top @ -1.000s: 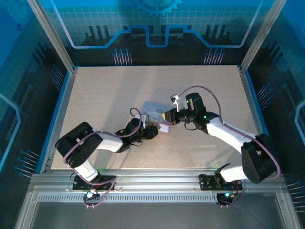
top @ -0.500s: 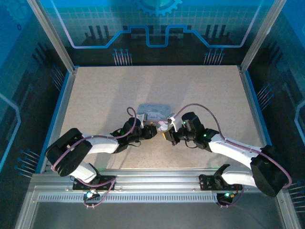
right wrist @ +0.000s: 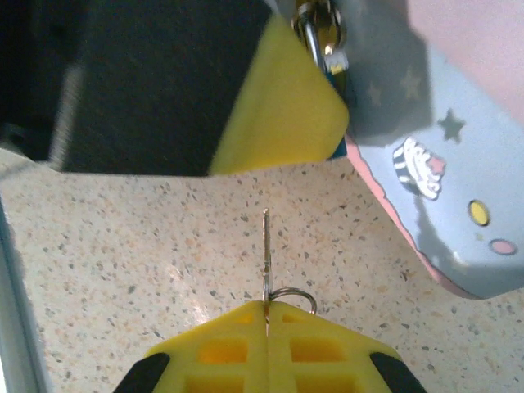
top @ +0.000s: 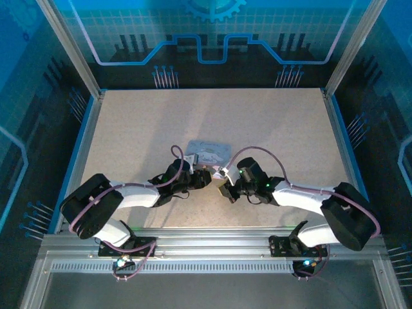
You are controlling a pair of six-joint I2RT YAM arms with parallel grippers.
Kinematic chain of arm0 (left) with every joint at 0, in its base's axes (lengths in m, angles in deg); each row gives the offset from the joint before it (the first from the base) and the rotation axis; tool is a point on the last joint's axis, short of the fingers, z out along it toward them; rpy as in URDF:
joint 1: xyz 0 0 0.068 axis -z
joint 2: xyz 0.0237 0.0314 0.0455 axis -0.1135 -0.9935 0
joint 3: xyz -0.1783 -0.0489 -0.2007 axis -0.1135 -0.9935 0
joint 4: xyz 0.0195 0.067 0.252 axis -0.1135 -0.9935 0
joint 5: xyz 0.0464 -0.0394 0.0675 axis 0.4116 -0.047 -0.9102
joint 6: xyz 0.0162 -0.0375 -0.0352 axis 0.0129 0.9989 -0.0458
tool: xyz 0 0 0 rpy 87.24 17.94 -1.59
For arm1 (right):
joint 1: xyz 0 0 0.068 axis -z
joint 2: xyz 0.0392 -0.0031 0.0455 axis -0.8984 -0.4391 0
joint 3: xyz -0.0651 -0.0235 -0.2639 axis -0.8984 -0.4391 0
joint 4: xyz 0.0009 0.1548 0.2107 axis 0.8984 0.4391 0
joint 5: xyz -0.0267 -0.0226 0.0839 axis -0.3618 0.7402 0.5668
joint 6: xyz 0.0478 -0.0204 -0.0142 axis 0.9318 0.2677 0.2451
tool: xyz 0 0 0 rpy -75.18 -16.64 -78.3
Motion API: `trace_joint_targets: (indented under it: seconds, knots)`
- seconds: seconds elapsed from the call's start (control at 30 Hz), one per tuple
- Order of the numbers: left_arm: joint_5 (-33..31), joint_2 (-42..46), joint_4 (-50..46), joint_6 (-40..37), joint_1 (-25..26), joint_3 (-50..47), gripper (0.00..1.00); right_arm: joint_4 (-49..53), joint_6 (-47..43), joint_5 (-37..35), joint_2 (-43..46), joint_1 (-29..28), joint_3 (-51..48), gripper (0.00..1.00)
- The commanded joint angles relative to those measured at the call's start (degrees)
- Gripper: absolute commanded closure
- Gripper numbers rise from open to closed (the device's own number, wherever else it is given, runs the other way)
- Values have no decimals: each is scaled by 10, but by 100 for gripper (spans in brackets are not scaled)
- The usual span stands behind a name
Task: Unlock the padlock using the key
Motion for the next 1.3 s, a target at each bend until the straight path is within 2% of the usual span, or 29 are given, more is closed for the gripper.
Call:
trace_joint_targets:
  seconds: [0.0, 0.53, 1.27]
  knots:
    - [8, 19, 17, 1, 2, -2, 73, -21, -21, -14, -20, -6, 10, 93]
    - [5, 19, 14, 0, 2, -2, 73, -29, -44, -20, -61, -4, 43, 93]
    - [4, 22, 4, -1, 3, 1, 73, -32, -49, -21, -74, 4, 50, 93]
